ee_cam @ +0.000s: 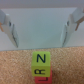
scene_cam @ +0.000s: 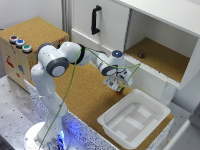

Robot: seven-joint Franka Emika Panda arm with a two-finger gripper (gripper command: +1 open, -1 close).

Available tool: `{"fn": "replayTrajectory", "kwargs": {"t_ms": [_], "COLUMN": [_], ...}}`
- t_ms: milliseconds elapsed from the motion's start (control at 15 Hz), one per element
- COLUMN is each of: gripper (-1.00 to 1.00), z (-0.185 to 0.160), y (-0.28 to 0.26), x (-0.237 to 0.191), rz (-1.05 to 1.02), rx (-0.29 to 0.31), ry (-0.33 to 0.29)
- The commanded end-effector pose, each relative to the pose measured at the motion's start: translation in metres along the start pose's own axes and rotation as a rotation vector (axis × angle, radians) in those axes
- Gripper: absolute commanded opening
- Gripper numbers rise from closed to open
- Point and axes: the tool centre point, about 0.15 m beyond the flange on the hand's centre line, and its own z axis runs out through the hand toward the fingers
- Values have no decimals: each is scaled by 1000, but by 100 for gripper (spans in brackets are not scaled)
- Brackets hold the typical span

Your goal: Place the yellow block on top of the pink block

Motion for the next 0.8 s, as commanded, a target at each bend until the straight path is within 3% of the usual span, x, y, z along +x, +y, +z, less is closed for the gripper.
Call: {"fn": "replayTrajectory", "kwargs": {"t_ms": [0, 733], "gripper": [100, 100], "z": [-52, -75], "y": [-61, -256], "x": [-38, -142], "rz": [-62, -102], "rx": [39, 233], "ry": [103, -45]}}
